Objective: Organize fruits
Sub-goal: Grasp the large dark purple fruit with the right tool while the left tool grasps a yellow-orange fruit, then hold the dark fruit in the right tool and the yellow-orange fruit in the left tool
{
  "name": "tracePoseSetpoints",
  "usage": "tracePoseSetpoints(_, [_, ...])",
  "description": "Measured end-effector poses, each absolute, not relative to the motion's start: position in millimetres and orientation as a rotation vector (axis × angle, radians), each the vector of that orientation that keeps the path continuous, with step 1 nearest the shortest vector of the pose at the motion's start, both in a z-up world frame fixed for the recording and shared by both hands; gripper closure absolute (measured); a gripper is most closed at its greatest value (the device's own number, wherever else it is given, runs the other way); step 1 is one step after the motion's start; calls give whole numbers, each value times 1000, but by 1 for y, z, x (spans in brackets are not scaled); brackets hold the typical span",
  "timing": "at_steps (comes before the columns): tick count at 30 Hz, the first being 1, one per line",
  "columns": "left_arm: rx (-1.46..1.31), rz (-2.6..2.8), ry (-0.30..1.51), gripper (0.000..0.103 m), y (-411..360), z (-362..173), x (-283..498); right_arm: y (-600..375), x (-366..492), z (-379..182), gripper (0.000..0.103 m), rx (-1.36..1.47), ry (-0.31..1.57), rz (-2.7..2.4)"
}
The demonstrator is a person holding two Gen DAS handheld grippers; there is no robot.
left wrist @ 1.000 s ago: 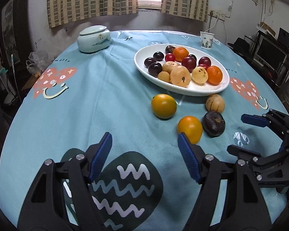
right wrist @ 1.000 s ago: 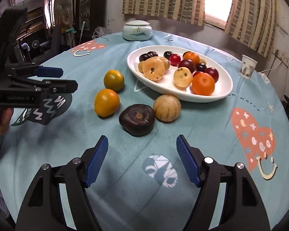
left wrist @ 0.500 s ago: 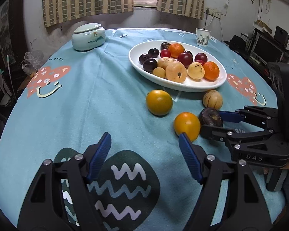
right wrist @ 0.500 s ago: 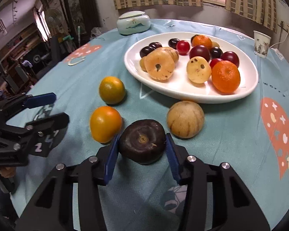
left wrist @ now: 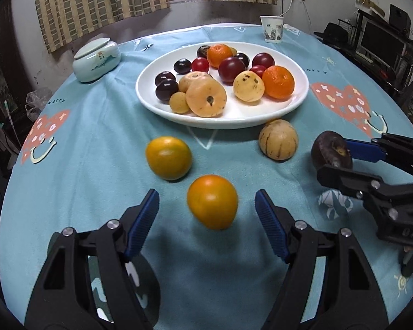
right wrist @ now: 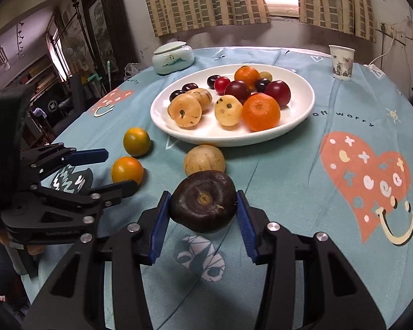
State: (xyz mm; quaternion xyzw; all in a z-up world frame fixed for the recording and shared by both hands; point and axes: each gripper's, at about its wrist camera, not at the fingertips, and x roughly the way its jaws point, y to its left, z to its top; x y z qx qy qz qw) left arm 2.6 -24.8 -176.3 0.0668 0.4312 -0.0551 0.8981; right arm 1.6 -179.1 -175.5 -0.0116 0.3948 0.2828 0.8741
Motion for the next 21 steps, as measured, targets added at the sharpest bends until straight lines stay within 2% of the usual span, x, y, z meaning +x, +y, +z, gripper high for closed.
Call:
tracePoseSetpoints(1, [139,-110,896,40,-25,-178,4,-178,1,-175,56,-31,822,597])
tracePoseSetpoints(2, [142,-107,904,57,-25,-180,6,-176,-1,-175,56,-39,820,605])
tracePoseSetpoints(3, [132,-116,918,64,-24,-182,8,-175,-2,-175,56,-44,818,609])
tracePoseSetpoints(21, [156,-115,849,64,-22,-167,-12,-168,-4,-180,56,-66,836,630])
